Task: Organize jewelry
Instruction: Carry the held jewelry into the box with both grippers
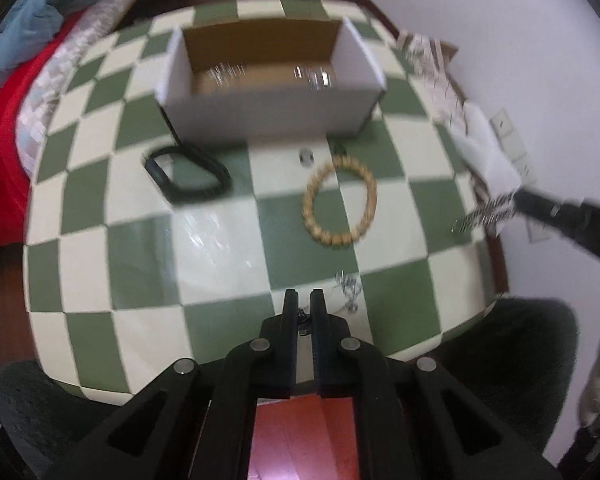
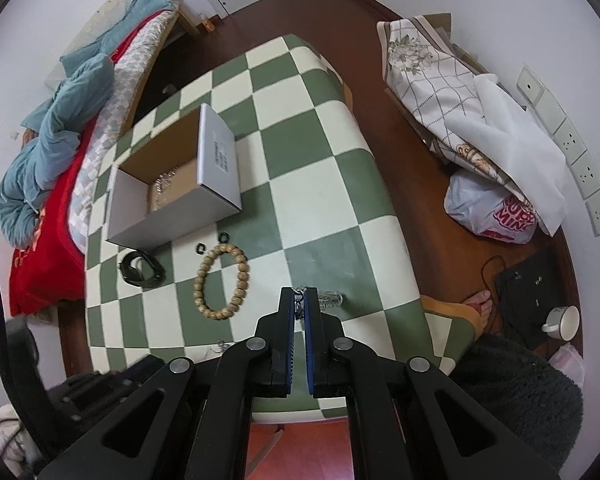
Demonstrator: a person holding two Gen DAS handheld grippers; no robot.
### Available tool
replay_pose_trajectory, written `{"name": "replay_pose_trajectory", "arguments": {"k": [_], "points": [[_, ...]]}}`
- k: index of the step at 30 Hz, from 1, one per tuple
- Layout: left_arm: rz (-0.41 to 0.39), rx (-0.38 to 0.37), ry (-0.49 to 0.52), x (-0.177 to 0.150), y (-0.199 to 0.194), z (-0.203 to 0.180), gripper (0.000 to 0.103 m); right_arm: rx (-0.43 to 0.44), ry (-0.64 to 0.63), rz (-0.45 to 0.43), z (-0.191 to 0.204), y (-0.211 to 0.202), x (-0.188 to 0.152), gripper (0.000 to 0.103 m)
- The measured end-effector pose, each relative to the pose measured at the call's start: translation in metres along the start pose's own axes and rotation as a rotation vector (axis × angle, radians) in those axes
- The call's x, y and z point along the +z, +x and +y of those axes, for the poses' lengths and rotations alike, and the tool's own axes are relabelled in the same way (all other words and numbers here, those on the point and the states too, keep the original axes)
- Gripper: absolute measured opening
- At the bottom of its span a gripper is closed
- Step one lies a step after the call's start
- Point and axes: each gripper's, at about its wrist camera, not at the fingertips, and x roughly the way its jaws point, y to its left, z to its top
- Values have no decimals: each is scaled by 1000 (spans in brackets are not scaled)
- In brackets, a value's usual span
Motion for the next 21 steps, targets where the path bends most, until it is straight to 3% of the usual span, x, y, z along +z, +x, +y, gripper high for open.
{"name": "replay_pose_trajectory", "arguments": {"k": [14, 21], "points": [[-252, -77, 8, 62, -115, 14, 3, 106, -101, -56, 64, -47, 24, 4], [-345, -51, 24, 114, -149, 28, 3, 134, -173, -89, 111, -60, 58, 4]]}}
